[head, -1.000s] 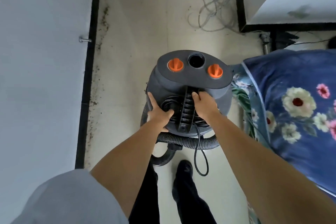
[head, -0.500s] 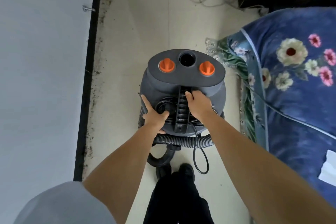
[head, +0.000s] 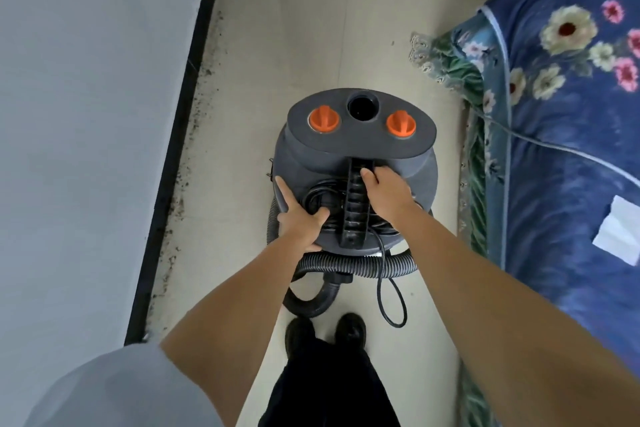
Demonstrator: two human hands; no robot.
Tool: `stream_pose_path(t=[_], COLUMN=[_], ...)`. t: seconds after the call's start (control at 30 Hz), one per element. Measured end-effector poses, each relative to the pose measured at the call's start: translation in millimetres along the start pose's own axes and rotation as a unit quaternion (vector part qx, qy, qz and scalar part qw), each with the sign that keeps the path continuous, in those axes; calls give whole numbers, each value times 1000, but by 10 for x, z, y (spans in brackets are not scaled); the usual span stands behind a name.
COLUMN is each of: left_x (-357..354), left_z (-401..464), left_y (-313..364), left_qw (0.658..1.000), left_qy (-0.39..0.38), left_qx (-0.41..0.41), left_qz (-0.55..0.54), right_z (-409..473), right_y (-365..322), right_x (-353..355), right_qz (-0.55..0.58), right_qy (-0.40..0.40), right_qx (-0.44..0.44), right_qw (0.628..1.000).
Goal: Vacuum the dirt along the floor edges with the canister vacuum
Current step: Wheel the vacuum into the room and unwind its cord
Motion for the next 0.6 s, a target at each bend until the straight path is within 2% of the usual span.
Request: stream_pose_path(t=[0.37, 0.6], left_x=[-179, -174], left_z=[-776, -1083], left_y=[-1327, -1891], left_qw=[1000, 1000], left_qy=[-23, -15], left_qx=[-10, -11], left_qz=[-6, 12], right_z=[-1227, -1717], right_y=[458, 624], right_x=[-890, -1309], right_qz=[9, 22], right_qy=[13, 11], right_qx=[-33, -40], right_qw=[999, 999])
Point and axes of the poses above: each hand's wrist, its own z-axis towards the middle knuckle, its own x-axis out of the back of the hand, y = z × x, the point moved 7 cm from there along z, towards the middle knuckle, and after that the axes turned 9 degrees about -y, right-handed, at the moved point
